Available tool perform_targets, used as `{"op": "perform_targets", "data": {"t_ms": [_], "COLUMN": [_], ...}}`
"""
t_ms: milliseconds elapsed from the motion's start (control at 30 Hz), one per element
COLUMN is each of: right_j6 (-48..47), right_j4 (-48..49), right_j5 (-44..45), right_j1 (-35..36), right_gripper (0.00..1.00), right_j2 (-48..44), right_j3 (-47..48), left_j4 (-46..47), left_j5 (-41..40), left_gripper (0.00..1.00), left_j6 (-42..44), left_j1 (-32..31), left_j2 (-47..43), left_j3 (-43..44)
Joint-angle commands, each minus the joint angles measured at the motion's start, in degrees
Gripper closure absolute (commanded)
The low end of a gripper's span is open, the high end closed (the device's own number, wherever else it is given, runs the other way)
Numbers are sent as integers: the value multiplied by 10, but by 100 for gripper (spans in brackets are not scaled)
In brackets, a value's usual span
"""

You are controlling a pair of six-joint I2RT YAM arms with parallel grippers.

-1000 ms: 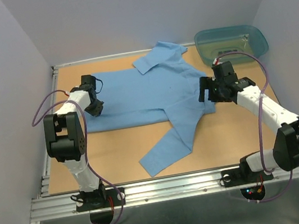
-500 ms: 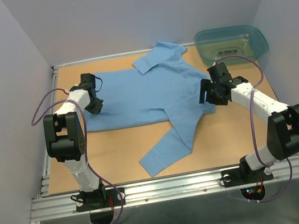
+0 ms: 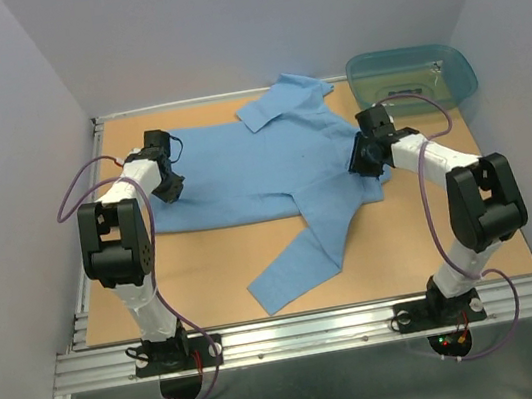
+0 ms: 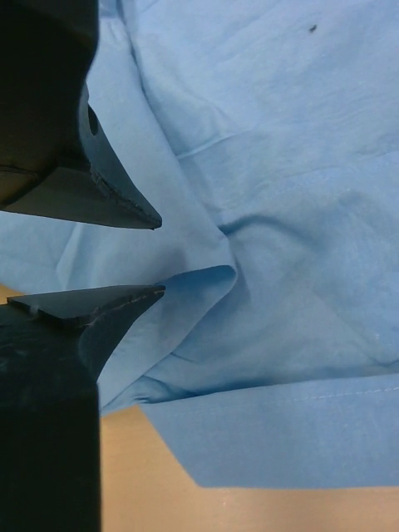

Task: Fold and stack the long sleeve shirts
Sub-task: Fold the shirt

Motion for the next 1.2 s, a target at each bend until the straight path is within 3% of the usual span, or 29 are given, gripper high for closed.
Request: {"op": "perform_targets", "data": {"t_ms": [0, 267, 533, 633, 767, 1167], "right_j6": [23, 18, 9, 9, 6, -11], "right_j4": [44, 46, 62, 71, 73, 72], "right_j5": [19, 58, 26, 18, 15, 33], "right_j1": [-2, -4, -5, -4, -4, -5], "right_gripper": [61, 61, 62, 71, 99, 99], "right_j2": [28, 35, 55, 62, 52, 48], "right_j3": [39, 30, 27, 26, 29, 73], "left_j4": [3, 7, 10, 12, 9, 16], "left_j5": [-7, -8, -7, -6, -7, -20], "left_gripper": [82, 82, 82, 82, 82, 82], "left_j6": [8, 12, 12, 12, 13, 14], "left_j1": [0, 0, 1, 1, 1, 17], "left_j2": [-3, -7, -7, -7, -8, -18], "left_j3": [-1, -5, -10, -11, -10, -19]}}
